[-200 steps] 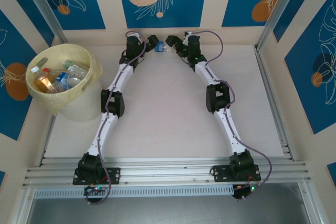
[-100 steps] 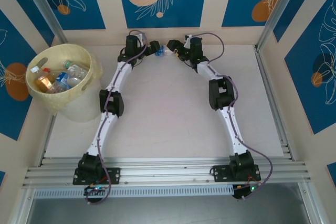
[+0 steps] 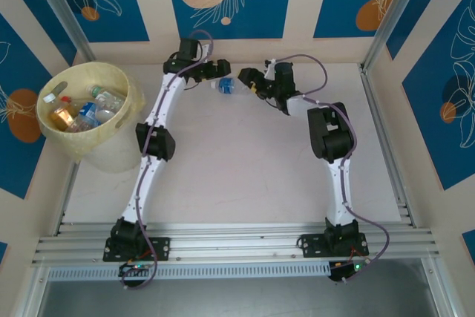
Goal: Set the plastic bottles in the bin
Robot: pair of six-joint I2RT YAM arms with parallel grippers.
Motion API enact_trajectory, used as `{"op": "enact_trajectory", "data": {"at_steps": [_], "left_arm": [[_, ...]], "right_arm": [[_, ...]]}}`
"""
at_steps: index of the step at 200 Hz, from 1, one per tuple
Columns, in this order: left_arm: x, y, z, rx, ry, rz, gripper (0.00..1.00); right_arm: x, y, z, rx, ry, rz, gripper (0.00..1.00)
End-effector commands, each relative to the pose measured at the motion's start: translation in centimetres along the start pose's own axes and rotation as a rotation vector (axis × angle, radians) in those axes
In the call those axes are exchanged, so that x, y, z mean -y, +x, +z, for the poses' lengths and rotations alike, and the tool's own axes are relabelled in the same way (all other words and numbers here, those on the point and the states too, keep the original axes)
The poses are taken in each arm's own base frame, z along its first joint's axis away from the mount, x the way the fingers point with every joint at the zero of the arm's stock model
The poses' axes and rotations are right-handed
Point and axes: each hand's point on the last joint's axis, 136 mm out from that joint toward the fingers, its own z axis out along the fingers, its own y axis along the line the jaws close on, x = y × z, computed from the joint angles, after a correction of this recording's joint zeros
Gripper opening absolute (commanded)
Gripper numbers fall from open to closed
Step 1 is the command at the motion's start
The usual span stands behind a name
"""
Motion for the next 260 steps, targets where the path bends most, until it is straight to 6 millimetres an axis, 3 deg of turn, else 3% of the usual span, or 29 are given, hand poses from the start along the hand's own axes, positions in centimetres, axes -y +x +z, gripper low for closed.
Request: {"op": "enact_trajectory", "data": {"at_steps": [1, 42, 72, 110, 127, 151, 170, 209, 230, 260], "left_arm": [[2.2, 2.6, -2.8, -0.106, -0.103, 0.059, 1.00], [4.4, 3.4, -3.6, -0.119, -0.160, 0.152, 1.00], [3.3, 3.0, -5.1, -0.091, -0.274, 0.036, 1.00], [3.6, 3.5, -5.2, -0.036, -0.417, -0.034, 1.00], [3.3, 4.0, -4.7, -0.029, -0.448, -0.084, 1.00], [2.9, 4.3, -3.9, -0.016, -0.447, -0.168, 1.00], [3.2, 3.9, -3.5, 0.008, -0.424, -0.215, 1.00], [2.7, 3.7, -1.4, 0.051, -0.390, -0.330, 1.00], [1.9, 3.8, 0.1, 0.061, -0.367, -0.405, 1.00], [1.2, 4.0, 1.3, 0.067, -0.355, -0.439, 1.00]], "right_arm": [[-1.7, 0.6, -1.8, 0.024, -0.027, -0.026, 0.96], [-0.8, 3.3, -5.2, 0.038, 0.043, -0.001, 0.96], [-0.4, 4.2, -7.3, 0.032, 0.101, -0.064, 0.96], [1.3, 2.7, -7.6, 0.044, 0.149, -0.063, 0.97], [2.8, 1.5, -7.0, 0.057, 0.201, 0.005, 0.95], [4.9, -0.5, -5.0, 0.029, 0.309, 0.029, 0.84], [6.3, -1.3, -3.1, -0.016, 0.386, 0.047, 0.62], [7.8, -1.9, 1.9, -0.125, 0.366, 0.093, 0.30], [7.5, -0.9, 4.3, -0.207, 0.334, 0.104, 0.14], [7.2, 1.1, 4.6, -0.252, 0.346, 0.082, 0.10]]}}
